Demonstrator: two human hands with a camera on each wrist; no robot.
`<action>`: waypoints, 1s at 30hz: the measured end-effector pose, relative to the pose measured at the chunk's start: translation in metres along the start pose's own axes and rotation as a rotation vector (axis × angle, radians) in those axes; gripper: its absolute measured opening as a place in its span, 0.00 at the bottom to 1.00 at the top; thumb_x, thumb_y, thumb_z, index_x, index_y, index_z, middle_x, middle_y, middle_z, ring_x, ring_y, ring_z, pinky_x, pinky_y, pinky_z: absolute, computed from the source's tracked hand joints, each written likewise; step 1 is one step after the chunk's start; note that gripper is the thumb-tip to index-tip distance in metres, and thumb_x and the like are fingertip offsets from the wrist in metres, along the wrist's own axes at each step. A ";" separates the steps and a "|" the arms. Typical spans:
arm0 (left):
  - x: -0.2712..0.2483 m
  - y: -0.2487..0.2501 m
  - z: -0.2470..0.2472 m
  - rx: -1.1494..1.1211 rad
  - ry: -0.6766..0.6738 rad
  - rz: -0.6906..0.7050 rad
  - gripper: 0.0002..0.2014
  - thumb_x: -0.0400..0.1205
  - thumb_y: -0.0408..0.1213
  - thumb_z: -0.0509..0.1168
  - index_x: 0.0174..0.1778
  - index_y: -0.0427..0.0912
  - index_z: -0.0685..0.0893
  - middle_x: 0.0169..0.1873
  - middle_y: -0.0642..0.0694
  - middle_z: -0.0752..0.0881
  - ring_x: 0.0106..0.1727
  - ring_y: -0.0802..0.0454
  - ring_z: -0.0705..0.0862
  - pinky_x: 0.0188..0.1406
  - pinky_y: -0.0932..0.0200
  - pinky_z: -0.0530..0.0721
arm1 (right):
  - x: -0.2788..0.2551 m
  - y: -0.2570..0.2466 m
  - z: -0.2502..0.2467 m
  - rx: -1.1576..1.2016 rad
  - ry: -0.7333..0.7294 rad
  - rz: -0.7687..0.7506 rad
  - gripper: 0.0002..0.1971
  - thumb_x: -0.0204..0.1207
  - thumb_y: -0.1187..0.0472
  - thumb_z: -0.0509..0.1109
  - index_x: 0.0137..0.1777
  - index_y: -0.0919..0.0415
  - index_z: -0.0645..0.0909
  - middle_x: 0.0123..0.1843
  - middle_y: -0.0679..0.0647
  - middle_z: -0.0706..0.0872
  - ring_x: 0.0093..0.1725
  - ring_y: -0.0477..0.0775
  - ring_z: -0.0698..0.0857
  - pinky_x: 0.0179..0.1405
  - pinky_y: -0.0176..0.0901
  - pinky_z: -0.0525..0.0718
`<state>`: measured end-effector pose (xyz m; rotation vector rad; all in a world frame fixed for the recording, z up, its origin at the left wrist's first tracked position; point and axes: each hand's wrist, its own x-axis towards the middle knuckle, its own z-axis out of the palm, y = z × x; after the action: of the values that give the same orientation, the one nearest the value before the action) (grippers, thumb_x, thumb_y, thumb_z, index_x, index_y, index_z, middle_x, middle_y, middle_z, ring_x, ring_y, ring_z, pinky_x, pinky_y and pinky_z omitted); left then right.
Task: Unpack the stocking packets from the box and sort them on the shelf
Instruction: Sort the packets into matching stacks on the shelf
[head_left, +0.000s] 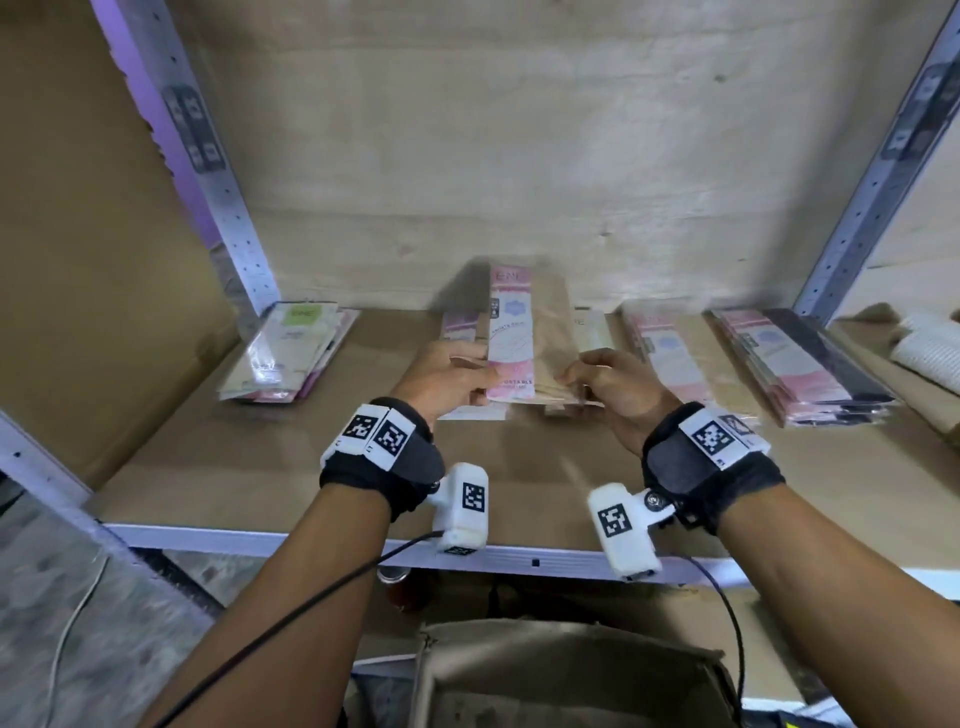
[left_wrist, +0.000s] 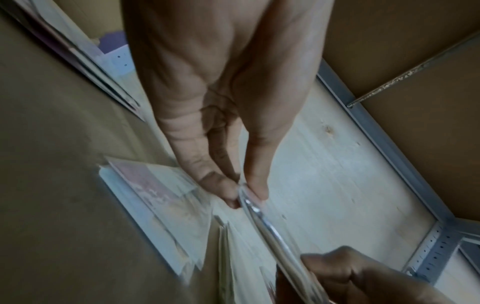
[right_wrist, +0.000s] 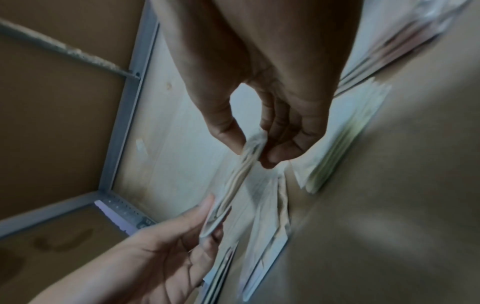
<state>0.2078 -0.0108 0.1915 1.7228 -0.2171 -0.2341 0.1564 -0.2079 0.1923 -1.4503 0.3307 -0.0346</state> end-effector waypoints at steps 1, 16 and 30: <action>0.003 -0.001 -0.004 0.004 0.039 -0.005 0.11 0.78 0.25 0.73 0.56 0.39 0.89 0.46 0.40 0.91 0.36 0.52 0.86 0.40 0.60 0.88 | 0.006 -0.003 0.006 -0.064 0.004 -0.003 0.15 0.73 0.77 0.69 0.58 0.66 0.75 0.38 0.61 0.81 0.31 0.52 0.79 0.31 0.43 0.80; 0.033 -0.034 -0.048 0.243 0.250 -0.136 0.06 0.71 0.29 0.80 0.39 0.44 0.92 0.38 0.42 0.93 0.40 0.41 0.93 0.50 0.45 0.92 | 0.060 -0.008 0.063 -0.866 -0.055 0.000 0.15 0.60 0.63 0.84 0.45 0.67 0.87 0.43 0.59 0.91 0.49 0.58 0.92 0.54 0.59 0.90; 0.035 -0.023 -0.043 0.309 0.254 -0.046 0.14 0.74 0.32 0.78 0.56 0.38 0.91 0.51 0.41 0.92 0.47 0.44 0.91 0.50 0.54 0.91 | 0.059 -0.013 0.052 -0.870 -0.035 -0.033 0.11 0.62 0.62 0.84 0.35 0.58 0.82 0.40 0.57 0.90 0.42 0.55 0.90 0.52 0.52 0.91</action>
<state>0.2532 0.0240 0.1742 2.0453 -0.0258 -0.0130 0.2273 -0.1721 0.1980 -2.3140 0.3054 0.1230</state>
